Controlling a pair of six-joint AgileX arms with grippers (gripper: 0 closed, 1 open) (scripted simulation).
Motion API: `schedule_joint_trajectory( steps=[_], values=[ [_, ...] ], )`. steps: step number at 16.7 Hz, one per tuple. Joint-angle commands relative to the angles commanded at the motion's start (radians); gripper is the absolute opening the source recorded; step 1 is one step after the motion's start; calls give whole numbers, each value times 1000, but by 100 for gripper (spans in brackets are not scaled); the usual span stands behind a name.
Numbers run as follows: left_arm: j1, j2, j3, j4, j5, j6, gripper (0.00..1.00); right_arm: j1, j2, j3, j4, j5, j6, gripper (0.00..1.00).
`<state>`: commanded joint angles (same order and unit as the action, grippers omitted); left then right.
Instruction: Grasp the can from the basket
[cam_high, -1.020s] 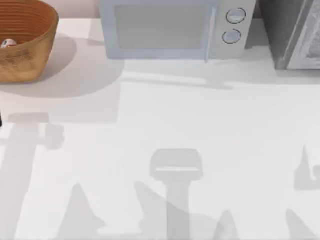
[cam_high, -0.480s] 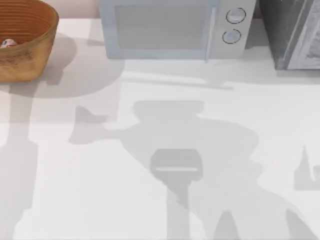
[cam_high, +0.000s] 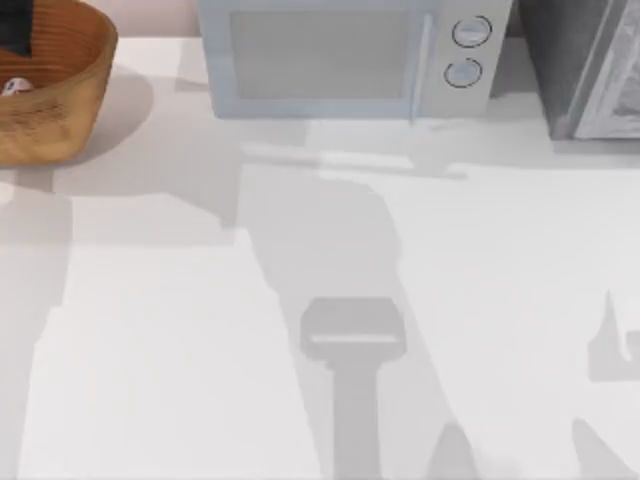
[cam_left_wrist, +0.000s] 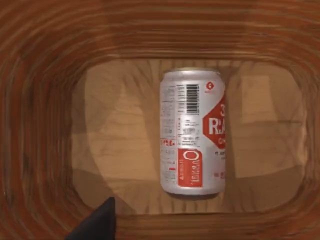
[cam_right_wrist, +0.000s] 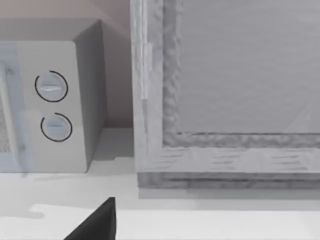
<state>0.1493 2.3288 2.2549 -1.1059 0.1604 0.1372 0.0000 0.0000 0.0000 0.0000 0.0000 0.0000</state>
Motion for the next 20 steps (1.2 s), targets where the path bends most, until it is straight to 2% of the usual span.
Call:
schedule_joint_trajectory(
  steps=[3,6,14,20],
  values=[
    [7,159,154,-66,12,12,100,0,0,0,0,0,0,100],
    [11,242,234,-101,16,18,100,0,0,0,0,0,0,100],
    [5,259,243,-93,16,16,100,0,0,0,0,0,0,100],
    [-6,344,215,18,13,3,100,0,0,0,0,0,0,100]
  ],
)
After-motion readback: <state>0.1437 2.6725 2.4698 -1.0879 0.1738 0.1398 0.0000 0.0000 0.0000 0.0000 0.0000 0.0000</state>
